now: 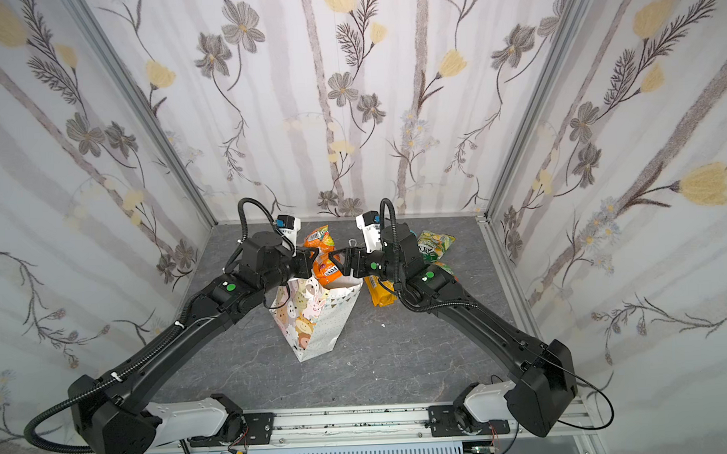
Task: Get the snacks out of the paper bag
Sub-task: 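Lift the orange pack up with the left gripper while the right gripper grasps it, then pull the orange pack away from the bag with the right gripper while the left releases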
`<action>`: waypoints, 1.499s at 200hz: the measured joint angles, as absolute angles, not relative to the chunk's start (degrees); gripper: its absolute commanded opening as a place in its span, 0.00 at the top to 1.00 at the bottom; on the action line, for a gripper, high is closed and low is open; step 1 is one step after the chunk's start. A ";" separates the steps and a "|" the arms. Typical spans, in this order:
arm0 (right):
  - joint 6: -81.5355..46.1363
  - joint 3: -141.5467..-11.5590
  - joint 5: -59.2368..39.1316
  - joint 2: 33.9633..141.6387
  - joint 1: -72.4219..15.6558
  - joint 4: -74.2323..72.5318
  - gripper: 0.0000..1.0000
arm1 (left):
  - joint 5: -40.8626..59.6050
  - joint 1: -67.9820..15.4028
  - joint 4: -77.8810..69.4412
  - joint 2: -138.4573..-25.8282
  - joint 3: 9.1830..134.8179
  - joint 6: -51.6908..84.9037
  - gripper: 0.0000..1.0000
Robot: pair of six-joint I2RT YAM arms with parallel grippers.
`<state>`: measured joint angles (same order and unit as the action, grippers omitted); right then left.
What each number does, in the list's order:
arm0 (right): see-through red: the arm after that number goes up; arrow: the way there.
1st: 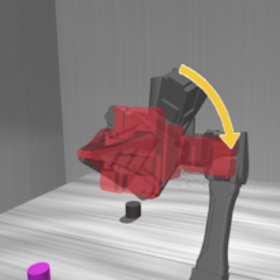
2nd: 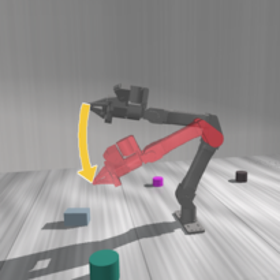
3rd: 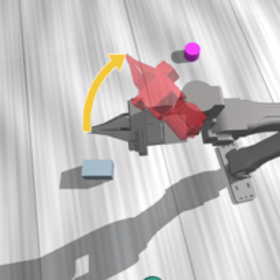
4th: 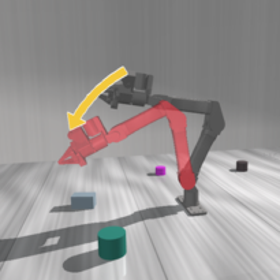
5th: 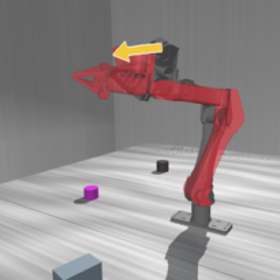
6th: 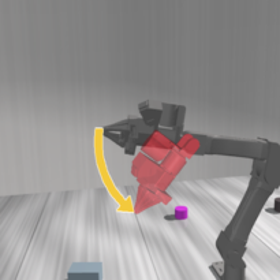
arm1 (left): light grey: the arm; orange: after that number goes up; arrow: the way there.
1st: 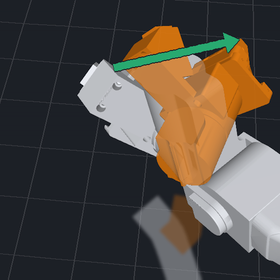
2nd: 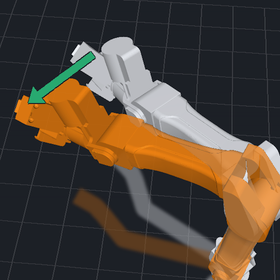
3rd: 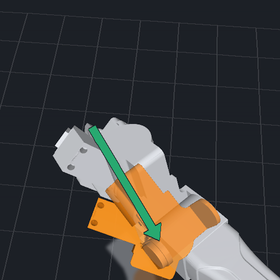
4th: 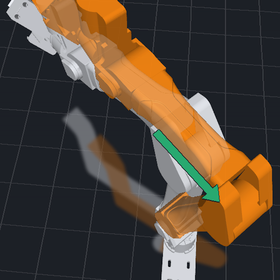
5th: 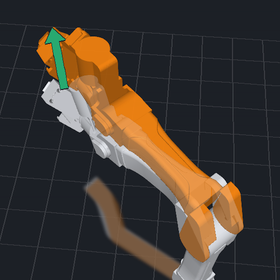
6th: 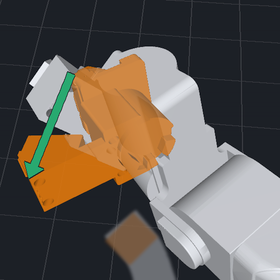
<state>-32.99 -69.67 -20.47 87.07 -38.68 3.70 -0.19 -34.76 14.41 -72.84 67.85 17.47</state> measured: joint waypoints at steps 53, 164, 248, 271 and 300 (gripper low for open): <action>-33.58 -71.61 -24.93 91.44 -40.47 2.83 0.28 | 0.05 -33.10 12.88 -68.20 63.02 20.01 1.00; -35.09 -76.82 -27.62 98.83 -44.31 2.96 0.75 | 2.90 -28.84 12.23 -60.31 56.38 24.23 1.00; -35.05 -82.11 -25.34 101.60 -47.13 5.48 0.90 | 2.68 -26.63 16.64 -54.35 54.76 23.68 0.68; -35.07 -82.89 -23.38 101.65 -48.75 5.91 0.91 | 2.87 -26.50 18.46 -53.87 55.44 22.90 0.59; -35.07 -84.01 -22.46 101.43 -49.17 6.26 0.92 | 3.42 -26.46 19.73 -52.93 57.14 22.68 0.46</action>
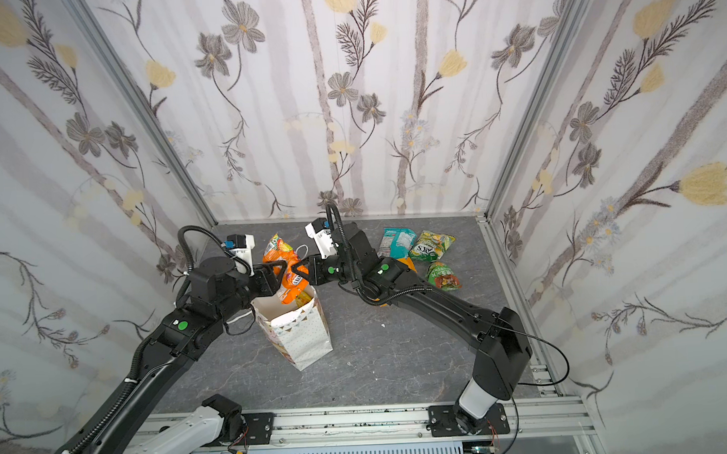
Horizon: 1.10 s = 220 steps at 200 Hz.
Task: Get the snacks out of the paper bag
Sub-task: 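Pull the orange pack away from the bag with the right gripper while the left releases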
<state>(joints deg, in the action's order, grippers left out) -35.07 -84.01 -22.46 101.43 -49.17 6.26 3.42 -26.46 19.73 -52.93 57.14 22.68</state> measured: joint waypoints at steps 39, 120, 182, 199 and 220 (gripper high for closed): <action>-35.07 -85.47 -22.20 99.90 -49.60 6.26 0.95 | 4.78 -26.48 21.28 -50.94 60.12 21.98 0.32; -34.89 -88.14 -20.38 93.25 -48.51 6.31 1.00 | 7.42 -26.48 22.87 -47.48 64.62 19.22 0.00; -35.68 -82.56 -18.06 82.61 -40.47 6.33 1.00 | 13.54 -26.48 21.32 -47.42 64.86 16.47 0.00; -36.67 -78.28 -18.06 78.54 -37.60 6.11 1.00 | 16.14 -26.55 21.32 -48.53 66.30 16.25 0.00; -38.17 -71.94 -18.33 73.08 -33.21 5.32 1.00 | 18.85 -27.27 22.44 -51.24 69.21 15.75 0.00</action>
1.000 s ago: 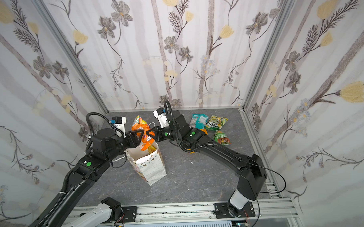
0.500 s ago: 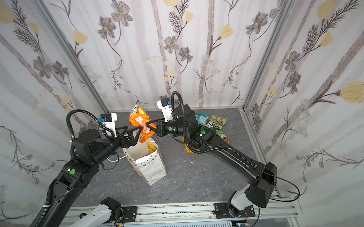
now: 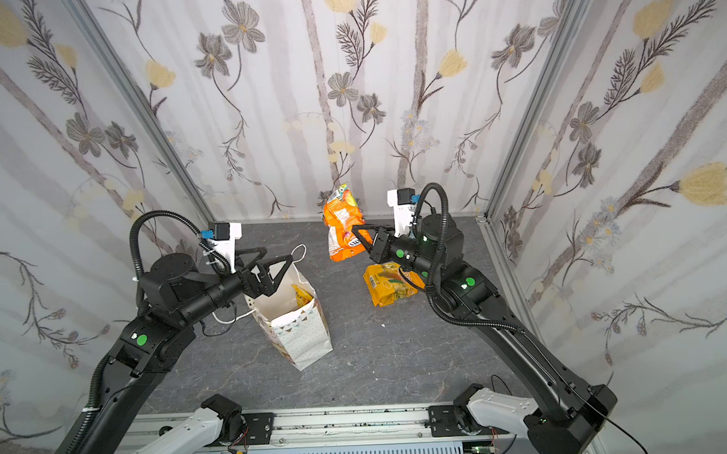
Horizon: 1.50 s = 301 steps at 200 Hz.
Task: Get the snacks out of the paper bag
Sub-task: 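Pull the orange pack away from the bag with the right gripper while the left releases, then lower the orange pack beside the yellow pack and open the right gripper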
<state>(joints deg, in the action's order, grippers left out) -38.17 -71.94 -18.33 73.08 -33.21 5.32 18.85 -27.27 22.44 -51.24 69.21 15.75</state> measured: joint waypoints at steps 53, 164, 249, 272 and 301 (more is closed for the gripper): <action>-42.72 -53.65 -23.33 61.21 -21.10 5.28 1.00 | 21.15 -37.41 30.26 -59.57 76.99 12.32 0.00; -46.44 -26.46 -32.58 57.98 -9.65 4.05 1.00 | 16.01 -52.69 40.12 -69.32 80.62 8.78 0.00; -47.37 -18.76 -33.06 66.30 -9.58 -4.78 0.80 | 10.94 -52.84 41.41 -68.93 80.31 8.82 0.00; -45.87 -18.59 -31.66 67.44 -9.65 -4.91 0.69 | 9.91 -52.84 41.36 -68.93 80.31 8.80 0.00; -44.25 -18.59 -27.77 67.83 -9.93 -2.94 0.52 | 7.55 -52.84 41.32 -68.95 80.38 8.80 0.00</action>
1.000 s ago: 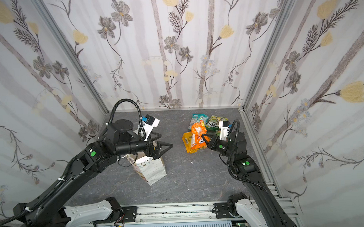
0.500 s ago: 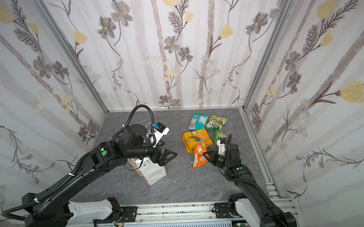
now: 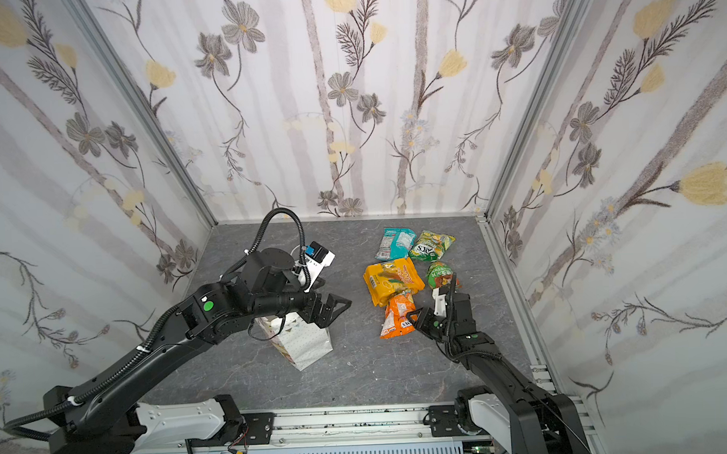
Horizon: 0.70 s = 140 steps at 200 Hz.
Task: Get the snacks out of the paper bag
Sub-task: 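Lower the orange pack beside the yellow pack and open the right gripper, then raise the right gripper while the left gripper moves over the bag opening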
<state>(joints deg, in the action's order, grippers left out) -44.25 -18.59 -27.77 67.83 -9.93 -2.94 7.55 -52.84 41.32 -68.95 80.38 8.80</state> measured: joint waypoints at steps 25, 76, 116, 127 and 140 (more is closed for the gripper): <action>-42.65 -19.86 -23.88 67.90 -10.59 0.95 0.38 | 4.03 -52.84 41.06 -68.93 81.14 8.82 0.00; -40.91 -22.48 -17.23 63.05 -11.25 7.42 0.15 | -3.20 -52.73 39.97 -68.31 82.17 8.80 0.00; -40.88 -29.19 -13.23 53.52 -11.42 10.48 0.01 | -7.44 -50.37 39.16 -67.99 82.17 9.13 0.00; -40.73 -32.03 -12.62 52.51 -11.77 10.46 0.01 | -8.25 -49.30 39.05 -67.92 82.17 9.63 0.00; -39.97 -35.75 -12.08 52.31 -13.17 10.39 0.01 | -9.13 -47.64 38.79 -67.75 82.17 10.79 0.01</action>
<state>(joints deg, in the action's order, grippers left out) -39.97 -35.75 -12.08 52.31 -13.17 10.39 -9.13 -47.64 38.79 -67.75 82.17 10.79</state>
